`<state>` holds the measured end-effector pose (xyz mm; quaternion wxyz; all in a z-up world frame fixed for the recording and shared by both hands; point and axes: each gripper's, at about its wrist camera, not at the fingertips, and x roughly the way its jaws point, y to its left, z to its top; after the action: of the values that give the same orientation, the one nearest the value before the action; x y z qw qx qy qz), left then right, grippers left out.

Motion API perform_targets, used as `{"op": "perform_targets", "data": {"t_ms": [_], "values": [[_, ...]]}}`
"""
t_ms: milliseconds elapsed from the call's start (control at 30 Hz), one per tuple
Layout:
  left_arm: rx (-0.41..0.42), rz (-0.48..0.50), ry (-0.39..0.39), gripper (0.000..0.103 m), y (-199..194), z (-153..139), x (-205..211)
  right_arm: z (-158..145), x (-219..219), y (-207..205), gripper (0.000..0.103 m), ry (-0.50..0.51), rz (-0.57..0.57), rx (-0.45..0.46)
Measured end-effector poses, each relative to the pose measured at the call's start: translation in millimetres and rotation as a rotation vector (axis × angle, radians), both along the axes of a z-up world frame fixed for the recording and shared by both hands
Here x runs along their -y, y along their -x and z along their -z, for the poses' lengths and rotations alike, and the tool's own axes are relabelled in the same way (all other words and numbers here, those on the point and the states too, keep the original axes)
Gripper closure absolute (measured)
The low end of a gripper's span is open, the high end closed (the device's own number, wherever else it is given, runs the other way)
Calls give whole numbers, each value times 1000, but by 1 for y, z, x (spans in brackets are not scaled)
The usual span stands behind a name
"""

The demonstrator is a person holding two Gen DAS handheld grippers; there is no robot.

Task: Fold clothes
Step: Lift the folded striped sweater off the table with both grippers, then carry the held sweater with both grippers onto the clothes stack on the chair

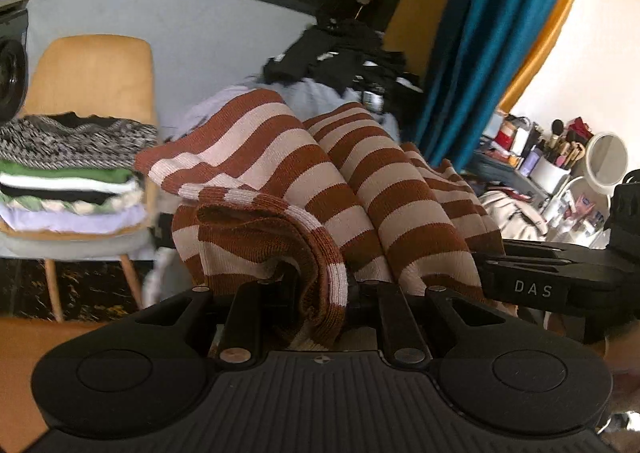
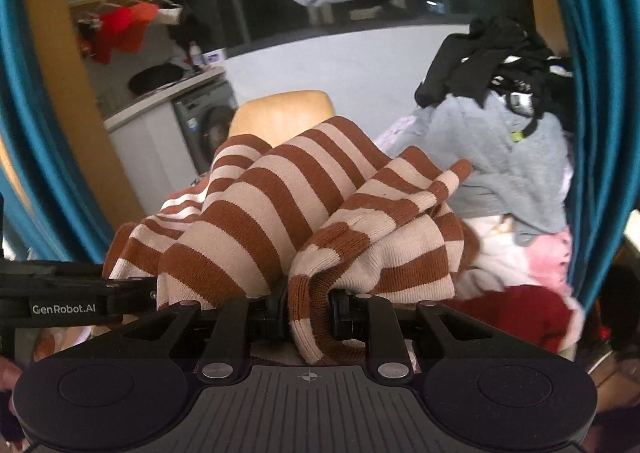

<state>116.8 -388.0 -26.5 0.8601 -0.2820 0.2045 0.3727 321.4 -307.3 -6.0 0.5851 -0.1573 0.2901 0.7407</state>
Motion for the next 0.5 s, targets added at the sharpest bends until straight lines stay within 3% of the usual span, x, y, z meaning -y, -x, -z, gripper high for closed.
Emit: {"op": "perform_targets", "data": {"t_ms": [200, 500], "values": [[13, 46, -1, 86, 69, -3, -59, -2, -51, 82, 84, 13, 42, -14], [28, 18, 63, 86, 122, 21, -126, 19, -123, 157, 84, 77, 10, 14]]}}
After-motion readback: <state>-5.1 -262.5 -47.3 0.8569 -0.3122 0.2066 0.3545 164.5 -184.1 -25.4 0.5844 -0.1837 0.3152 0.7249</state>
